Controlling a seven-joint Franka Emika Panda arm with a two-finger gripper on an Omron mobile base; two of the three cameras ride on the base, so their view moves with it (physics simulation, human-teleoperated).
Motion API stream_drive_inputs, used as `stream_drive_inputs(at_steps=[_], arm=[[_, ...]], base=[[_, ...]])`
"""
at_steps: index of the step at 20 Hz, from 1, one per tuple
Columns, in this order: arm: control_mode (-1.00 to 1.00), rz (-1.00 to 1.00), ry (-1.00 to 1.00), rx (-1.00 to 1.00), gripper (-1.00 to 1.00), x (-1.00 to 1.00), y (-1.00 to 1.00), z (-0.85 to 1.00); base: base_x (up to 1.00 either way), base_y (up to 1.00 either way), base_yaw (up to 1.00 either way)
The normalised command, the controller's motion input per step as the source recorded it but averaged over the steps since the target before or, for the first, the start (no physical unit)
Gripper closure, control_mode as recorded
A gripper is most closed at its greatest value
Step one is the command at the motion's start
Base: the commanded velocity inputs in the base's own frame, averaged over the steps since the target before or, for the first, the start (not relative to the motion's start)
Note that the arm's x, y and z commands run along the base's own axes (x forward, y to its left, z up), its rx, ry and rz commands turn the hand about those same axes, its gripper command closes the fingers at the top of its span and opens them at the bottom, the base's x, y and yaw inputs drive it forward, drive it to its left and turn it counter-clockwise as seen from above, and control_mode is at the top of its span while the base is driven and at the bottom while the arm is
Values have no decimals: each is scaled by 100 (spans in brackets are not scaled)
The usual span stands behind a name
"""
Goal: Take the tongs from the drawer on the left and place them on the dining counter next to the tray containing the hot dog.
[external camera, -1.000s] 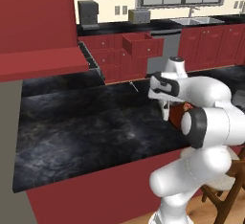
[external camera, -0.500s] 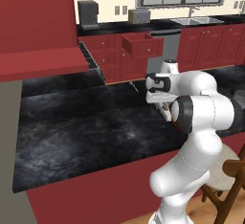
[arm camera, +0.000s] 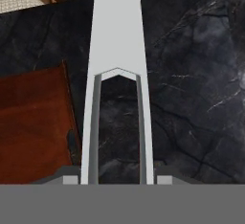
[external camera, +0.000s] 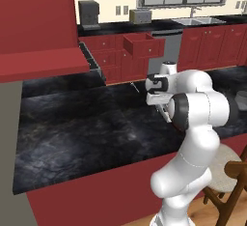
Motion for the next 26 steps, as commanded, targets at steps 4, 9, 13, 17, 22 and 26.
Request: stream_drive_inputs(at_steps=[4, 9, 13, 17, 22, 26], arm=[[-100, 0, 0, 0, 100, -4, 0, -31], [-100, 2, 0, -4, 100, 0, -1, -42], [-100, 2, 0, -7, 100, 0, -1, -43], [-100, 2, 0, -5, 100, 0, -3, -34], [-100, 1, 0, -3, 100, 0, -4, -32], [-100, 0, 0, -1, 100, 0, 0, -29]], base=[[0, 0, 0], [0, 0, 0], [0, 0, 0], [0, 0, 0], [0, 0, 0], [0, 0, 0]])
